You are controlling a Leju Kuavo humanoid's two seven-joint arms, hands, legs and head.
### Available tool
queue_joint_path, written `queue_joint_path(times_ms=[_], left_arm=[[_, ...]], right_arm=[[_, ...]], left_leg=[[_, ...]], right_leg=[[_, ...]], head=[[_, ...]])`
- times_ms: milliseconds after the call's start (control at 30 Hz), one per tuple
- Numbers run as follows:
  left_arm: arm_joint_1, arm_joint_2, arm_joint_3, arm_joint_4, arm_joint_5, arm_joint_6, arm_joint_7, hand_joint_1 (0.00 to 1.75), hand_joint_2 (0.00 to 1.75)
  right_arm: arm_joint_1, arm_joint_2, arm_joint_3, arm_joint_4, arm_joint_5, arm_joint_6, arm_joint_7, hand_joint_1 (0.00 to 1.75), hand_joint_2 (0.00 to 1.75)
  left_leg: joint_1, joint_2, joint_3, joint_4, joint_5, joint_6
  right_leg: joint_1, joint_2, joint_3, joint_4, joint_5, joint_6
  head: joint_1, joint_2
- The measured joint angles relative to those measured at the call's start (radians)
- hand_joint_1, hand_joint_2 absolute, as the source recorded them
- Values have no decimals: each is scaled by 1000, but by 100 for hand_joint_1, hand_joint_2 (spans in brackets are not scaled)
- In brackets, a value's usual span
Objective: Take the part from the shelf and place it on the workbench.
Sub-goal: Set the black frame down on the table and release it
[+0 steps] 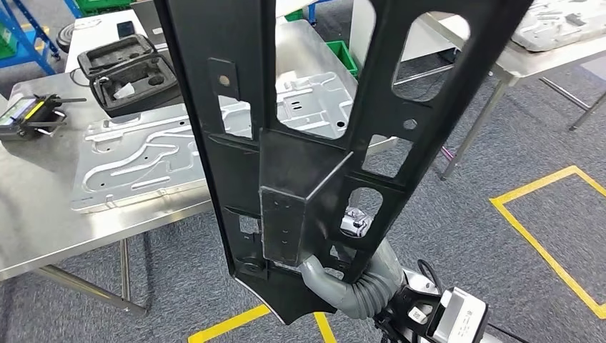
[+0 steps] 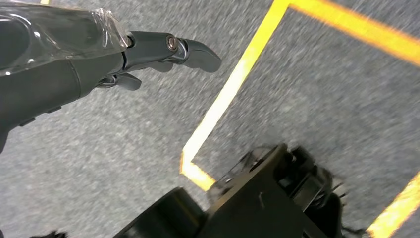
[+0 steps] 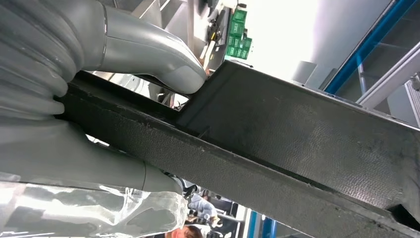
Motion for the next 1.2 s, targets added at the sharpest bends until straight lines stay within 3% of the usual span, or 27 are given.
queue_joint_path(times_ms=[33, 67, 133, 167, 200, 267, 367, 433, 500, 533, 567, 633, 667, 700, 767, 867, 933, 1000, 1033, 1067, 1100, 1167, 1200], left_arm=[[-3, 0, 1, 0, 1, 0, -1, 0, 175], [-5, 0, 1, 0, 1, 0, -1, 0, 175], [-2, 0, 0, 0, 1, 0, -1, 0, 175], [1, 0, 0, 0, 1, 0, -1, 0, 175], [3, 0, -1, 0, 0, -1, -1, 0, 175], [5, 0, -1, 0, 0, -1, 0, 0, 175], [6, -1, -1, 0, 1, -1, 0, 0, 175], [9, -2, -2, 0, 0, -1, 1, 0, 175], [12, -2, -2, 0, 0, -1, 1, 0, 175], [13, -3, -2, 0, 0, -1, 1, 0, 175], [15, -3, -2, 0, 0, -1, 1, 0, 175], [18, -3, -2, 0, 0, -1, 1, 0, 175], [19, -3, -2, 0, 1, -1, 1, 0, 175], [19, -4, -2, 0, 1, -1, 1, 0, 175], [19, -4, -2, 0, 2, -1, -1, 0, 175], [18, -3, -2, 0, 5, 0, -4, 0, 175], [16, -2, -1, 0, 7, 2, -8, 0, 175], [9, -1, 1, 0, 9, 3, -11, 0, 175], [5, -1, 2, 0, 9, 3, -12, 0, 175], [2, 0, 3, 0, 9, 1, -12, 0, 175], [1, 0, 3, 0, 8, -2, -12, 0, 175], [4, 0, 3, 0, 5, -11, -12, 0, 175], [5, 1, 3, 0, 3, -16, -12, 0, 175]], right_arm=[[0, 0, 0, 0, -3, -1, 0, 175, 175], [0, 0, 0, 0, -5, -1, -1, 175, 175], [1, 0, 0, 0, -8, -2, -3, 175, 175], [0, 0, 0, 0, -9, -2, -4, 175, 175], [0, 0, 0, -1, -10, -2, -4, 175, 175], [-1, 0, 0, -2, -11, -1, -4, 175, 175], [-3, -2, 0, -4, -6, 0, -1, 175, 175], [-5, -3, 0, -5, -3, 2, 1, 175, 175], [-3, -3, 0, -5, -3, 1, 2, 175, 175], [-1, -3, 0, -5, -4, 0, 2, 175, 175], [0, -3, 0, -5, -6, 0, 1, 175, 175], [0, -4, 0, -5, -7, -1, 0, 175, 175], [0, -4, 0, -5, -8, -1, -1, 175, 175], [0, -4, 0, -5, -8, -1, -1, 175, 175], [0, -4, 0, -6, -7, 1, 0, 175, 175], [-1, -5, 0, -8, 4, 4, 6, 175, 175], [-4, -6, 0, -11, 20, 9, 21, 175, 175], [-9, -11, 0, -12, 45, 16, 56, 175, 175], [-16, -16, 0, -13, 63, 22, 84, 175, 175], [-27, -24, -1, -13, 80, 29, 116, 175, 175], [-44, -33, -2, -14, 95, 37, 152, 175, 175], [-93, -57, -9, -17, 113, 57, 228, 175, 175], [-124, -71, -14, -19, 118, 69, 264, 175, 175]], left_leg=[[1, 1, -21, 19, 14, -1], [2, 3, -21, -3, 49, -2], [2, 7, 21, -133, 146, 2], [-1, 10, 43, -193, 179, 6], [-4, 11, 60, -237, 191, 13], [-12, 10, 70, -265, 183, 25], [-8, -1, 87, -284, 179, 45], [-5, -5, 104, -293, 175, 58], [-7, -9, 115, -293, 164, 67], [-9, -12, 123, -293, 158, 69], [-10, -16, 133, -293, 150, 69], [-11, -21, 158, -293, 131, 66], [-14, -23, 167, -293, 120, 61], [-15, -24, 172, -292, 111, 57], [-15, -24, 172, -295, 100, 46], [-13, -19, 173, -283, 82, 30], [-8, -9, 119, -180, 40, 16], [-1, -4, 26, -32, -2, 4], [1, -3, -7, 9, 0, 1], [4, -2, -19, 9, 25, -2], [6, 0, -12, -32, 70, -4], [7, 8, 27, -167, 169, -4], [6, 11, 46, -222, 195, -1]], right_leg=[[0, -2, 9, 0, -7, 1], [-1, -2, 20, 0, -14, 2], [-3, 0, 46, -2, -30, 8], [-1, 1, 56, -3, -36, 13], [-1, 1, 61, -5, -40, 18], [2, -1, 62, -11, -42, 29], [0, -3, 59, 7, -59, 44], [0, 5, 8, 114, -99, 47], [1, 9, -83, 252, -133, 47], [2, 10, -116, 285, -126, 46], [2, 10, -129, 279, -99, 45], [4, 14, -101, 162, -2, 37], [6, 17, -77, 96, 36, 32], [9, 19, -56, 43, 55, 28], [13, 23, -40, 7, 47, 21], [6, 22, -26, -9, 35, 10], [0, 18, -11, -15, 25, 5], [-2, 13, 2, -15, 12, 4], [-4, 11, 11, -15, 5, 6], [-6, 11, 22, -15, -3, 8], [-8, 12, 35, -15, -11, 11], [-10, 14, 60, -17, -27, 22], [-9, 16, 66, -17, -33, 29]], head=[[0, 0], [0, 0], [0, 0], [0, 0], [-1, 0], [-2, 0], [0, 0], [2, 0], [4, 0], [4, 0], [4, 0], [4, 0], [3, 0], [3, 0], [2, 0], [1, 0], [-1, 0], [-2, 0], [-2, 0], [-2, 0], [-2, 0], [-3, 0], [-4, 0]])
